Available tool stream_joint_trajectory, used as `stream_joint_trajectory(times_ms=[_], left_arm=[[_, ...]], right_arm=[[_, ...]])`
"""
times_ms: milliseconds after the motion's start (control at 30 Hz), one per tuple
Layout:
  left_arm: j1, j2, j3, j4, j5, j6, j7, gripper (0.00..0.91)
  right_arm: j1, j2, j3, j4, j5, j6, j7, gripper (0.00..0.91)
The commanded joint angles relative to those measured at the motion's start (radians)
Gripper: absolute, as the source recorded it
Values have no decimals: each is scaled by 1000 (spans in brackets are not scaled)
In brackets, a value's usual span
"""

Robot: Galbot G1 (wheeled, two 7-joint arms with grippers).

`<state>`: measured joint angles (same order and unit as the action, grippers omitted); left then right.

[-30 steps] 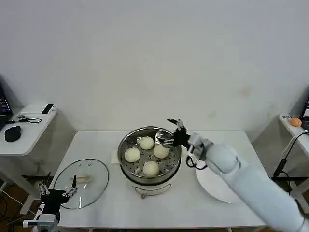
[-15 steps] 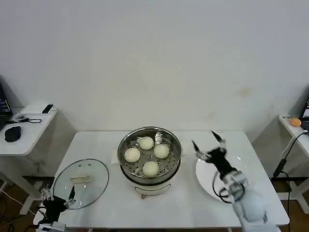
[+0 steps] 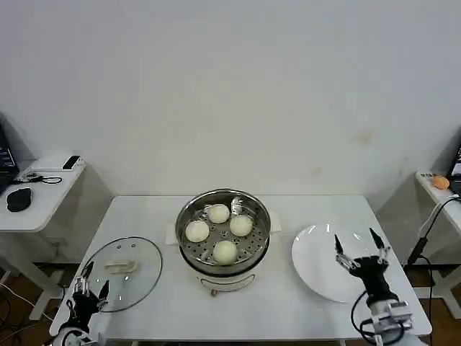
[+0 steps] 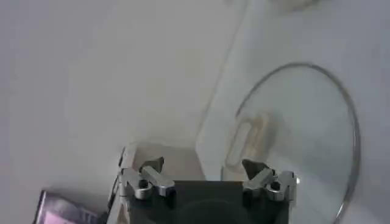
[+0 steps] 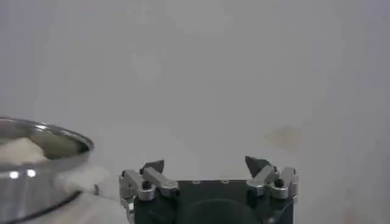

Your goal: Take steamed baozi put them in steamer then cover it.

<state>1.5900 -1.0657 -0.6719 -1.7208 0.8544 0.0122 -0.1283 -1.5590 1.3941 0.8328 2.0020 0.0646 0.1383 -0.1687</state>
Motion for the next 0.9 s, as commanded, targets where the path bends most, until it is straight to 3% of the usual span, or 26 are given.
stream_joint_trajectory(times_ms=[33,900], left_arm=[[-94,33,40,68,119,-10,-6,907],[-308,58,142,226,128,2,17,907]], right_arm=[[-78,55,71,18,-16,26,8,907],[-98,87,75,-19,-64,49,8,907]])
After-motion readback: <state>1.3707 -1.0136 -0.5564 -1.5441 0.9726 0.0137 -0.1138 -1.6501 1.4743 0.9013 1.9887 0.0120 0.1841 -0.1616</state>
